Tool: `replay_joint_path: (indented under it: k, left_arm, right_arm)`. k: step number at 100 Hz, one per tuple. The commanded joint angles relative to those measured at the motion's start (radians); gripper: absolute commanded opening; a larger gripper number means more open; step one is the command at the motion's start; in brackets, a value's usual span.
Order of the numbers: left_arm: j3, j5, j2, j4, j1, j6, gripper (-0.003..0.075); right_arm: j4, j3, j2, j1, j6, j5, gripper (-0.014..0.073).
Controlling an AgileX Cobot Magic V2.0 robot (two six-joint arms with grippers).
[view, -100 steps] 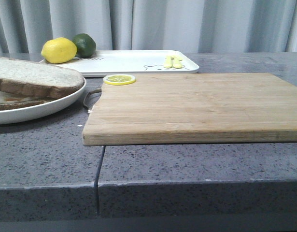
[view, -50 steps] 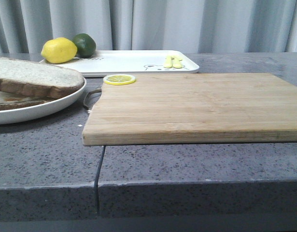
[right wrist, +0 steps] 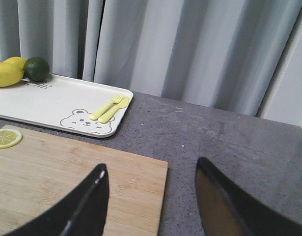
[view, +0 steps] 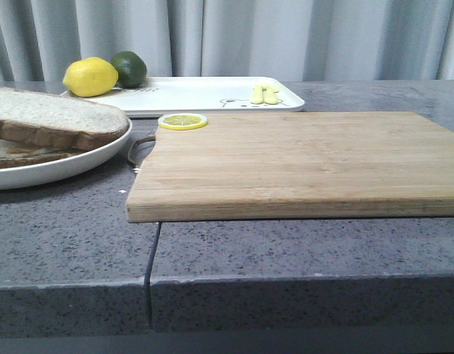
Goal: Place bread and move sandwich to tray
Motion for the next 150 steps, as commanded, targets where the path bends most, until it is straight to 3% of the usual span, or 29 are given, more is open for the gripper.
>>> replay_joint_path:
  k: [1, 30, 52, 62, 79, 112, 150]
  left_arm:
    - [-0.030, -0.107, 0.010, -0.009, -0.007, -0.009, 0.0618]
    - [-0.030, -0.136, 0.012, 0.009, -0.007, -0.061, 0.0618]
    - [-0.030, -0.144, 0.061, 0.264, -0.007, -0.265, 0.0618]
    - [-0.030, -0.161, 0.113, 0.298, -0.007, -0.298, 0.0618]
    - [-0.030, -0.165, 0.234, 0.298, 0.019, -0.371, 0.0618]
    - [-0.030, -0.181, 0.415, 0.159, 0.224, -0.400, 0.0618]
    - [-0.030, -0.197, 0.536, 0.070, 0.231, -0.400, 0.0618]
  right_arm:
    - [-0.014, -0.026, 0.006, -0.007, 0.003, -0.086, 0.0407]
    - [-0.014, -0.026, 0.006, -0.007, 0.003, -0.086, 0.0407]
    - [-0.014, -0.026, 0.006, -0.007, 0.003, -0.086, 0.0407]
    - [-0.014, -0.026, 0.006, -0.007, 0.003, -0.086, 0.0407]
    - [-0.014, -0.026, 0.006, -0.007, 0.003, -0.085, 0.0407]
    - [-0.014, -0.026, 0.006, -0.007, 0.003, -0.076, 0.0407]
    - [-0.014, -0.026, 0.006, -0.007, 0.003, -0.076, 0.0407]
